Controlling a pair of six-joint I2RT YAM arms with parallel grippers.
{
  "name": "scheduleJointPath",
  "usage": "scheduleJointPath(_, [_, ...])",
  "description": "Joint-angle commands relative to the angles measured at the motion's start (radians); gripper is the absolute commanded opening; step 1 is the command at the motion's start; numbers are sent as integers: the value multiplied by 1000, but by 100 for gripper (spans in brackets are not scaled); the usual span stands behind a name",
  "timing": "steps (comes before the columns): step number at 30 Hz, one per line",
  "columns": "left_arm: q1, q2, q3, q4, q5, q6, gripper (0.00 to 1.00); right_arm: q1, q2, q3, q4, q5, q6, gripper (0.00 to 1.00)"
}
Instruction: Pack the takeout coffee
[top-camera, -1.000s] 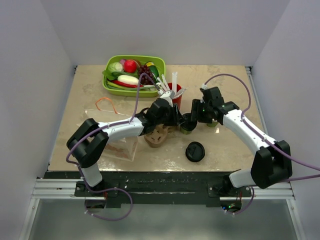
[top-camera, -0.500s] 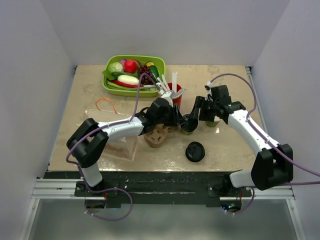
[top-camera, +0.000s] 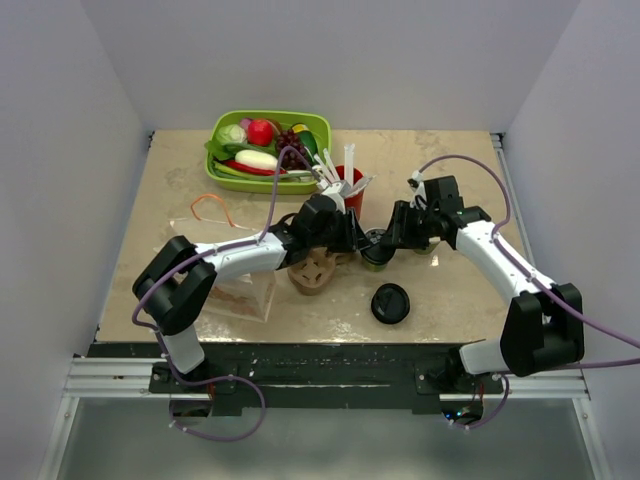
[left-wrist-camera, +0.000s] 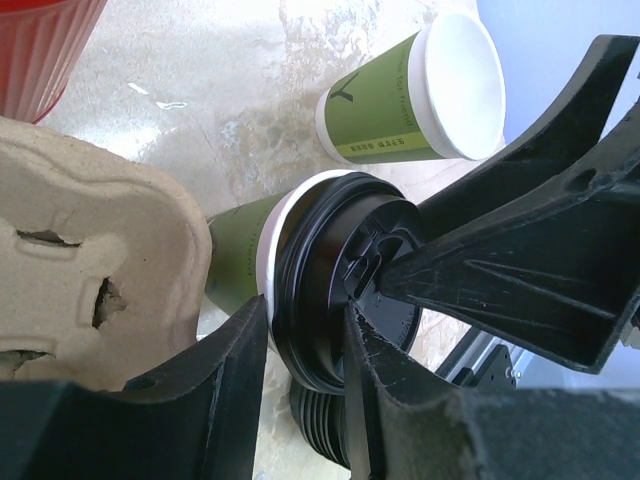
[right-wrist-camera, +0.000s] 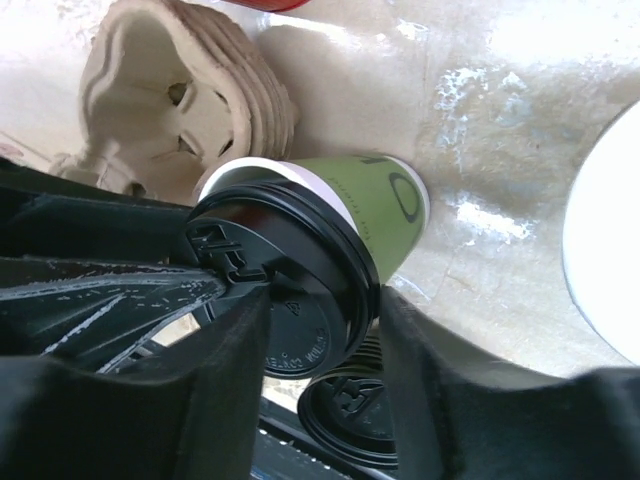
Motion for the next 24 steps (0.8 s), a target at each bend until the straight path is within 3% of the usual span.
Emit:
scheduleJointPath(1, [5, -4, 16, 32, 28, 17, 0, -2, -4, 1, 28, -35, -26, 42])
scheduleJointPath(5, [5, -8, 16, 32, 28, 22, 0, -4, 5, 17, 14, 2, -12, 29])
scheduleJointPath(9, [2, -10, 16, 32, 34, 31, 7, -2, -9, 43, -31, 71, -7, 26])
scheduleJointPath(13, [-4, -11, 26, 32, 42, 40, 7, -2, -9, 71, -92, 126, -13, 27])
scheduleJointPath(17, [-11, -8, 42, 26, 50, 54, 11, -2, -12, 73, -91, 77, -17, 32])
scheduleJointPath(20, [-11, -5, 52, 22, 51, 57, 17, -4, -13, 74, -89, 65, -15, 34])
scheduleJointPath(21, [-11, -4, 53, 22, 53, 58, 24, -4, -10, 76, -91, 71, -18, 35])
scheduleJointPath(24, [-11, 0, 62, 13, 54, 61, 34, -2, 5, 74, -88, 83, -12, 38])
